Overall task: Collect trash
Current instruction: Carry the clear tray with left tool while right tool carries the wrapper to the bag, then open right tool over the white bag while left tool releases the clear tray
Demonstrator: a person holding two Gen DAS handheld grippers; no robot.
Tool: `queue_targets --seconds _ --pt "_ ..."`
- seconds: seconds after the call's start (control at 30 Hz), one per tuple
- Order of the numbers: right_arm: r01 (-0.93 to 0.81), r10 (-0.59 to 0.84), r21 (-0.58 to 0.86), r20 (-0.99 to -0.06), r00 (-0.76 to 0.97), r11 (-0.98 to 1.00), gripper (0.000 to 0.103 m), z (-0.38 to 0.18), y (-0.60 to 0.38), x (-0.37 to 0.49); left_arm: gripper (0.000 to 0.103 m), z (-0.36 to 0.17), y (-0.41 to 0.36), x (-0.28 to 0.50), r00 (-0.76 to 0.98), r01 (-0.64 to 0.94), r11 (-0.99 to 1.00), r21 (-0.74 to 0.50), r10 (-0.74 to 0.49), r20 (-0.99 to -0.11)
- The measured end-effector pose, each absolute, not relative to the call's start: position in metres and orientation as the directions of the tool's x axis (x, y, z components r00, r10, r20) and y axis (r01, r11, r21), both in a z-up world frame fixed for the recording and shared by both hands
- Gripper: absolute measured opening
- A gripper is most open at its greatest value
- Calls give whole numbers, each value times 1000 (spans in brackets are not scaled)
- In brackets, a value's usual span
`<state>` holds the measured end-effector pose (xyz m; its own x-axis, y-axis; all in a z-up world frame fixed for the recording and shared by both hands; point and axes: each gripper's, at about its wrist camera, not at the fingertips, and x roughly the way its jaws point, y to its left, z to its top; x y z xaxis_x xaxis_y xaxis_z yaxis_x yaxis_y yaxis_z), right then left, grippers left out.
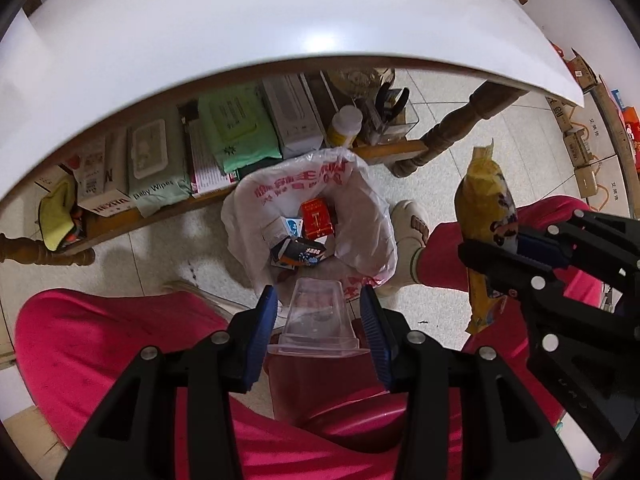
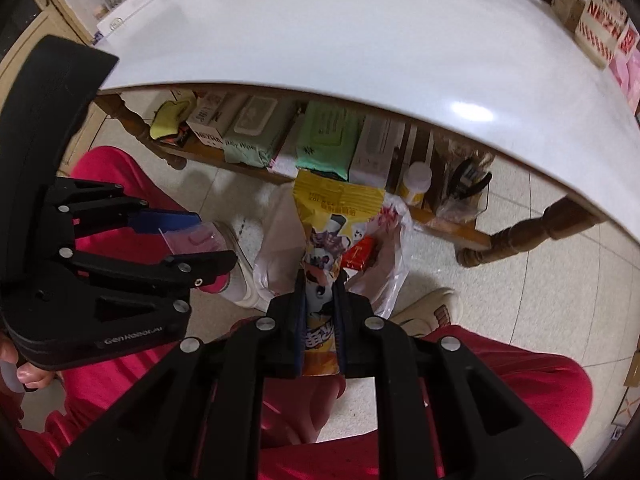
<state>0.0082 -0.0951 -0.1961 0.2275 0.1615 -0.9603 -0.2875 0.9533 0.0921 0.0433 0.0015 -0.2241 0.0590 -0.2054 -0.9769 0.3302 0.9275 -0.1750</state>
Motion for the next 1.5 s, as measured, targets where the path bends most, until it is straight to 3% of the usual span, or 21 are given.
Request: queue_targets --seconds 1.0,1.5 --pt "-26 174 173 -984 23 985 12 -379 -121 56 42 -375 -5 102 -131 219 952 -212 -186 -974" --pt "-12 200 200 -980 -19 980 12 -409 -118 68 42 -416 1 111 -206 150 961 -233 -200 -958"
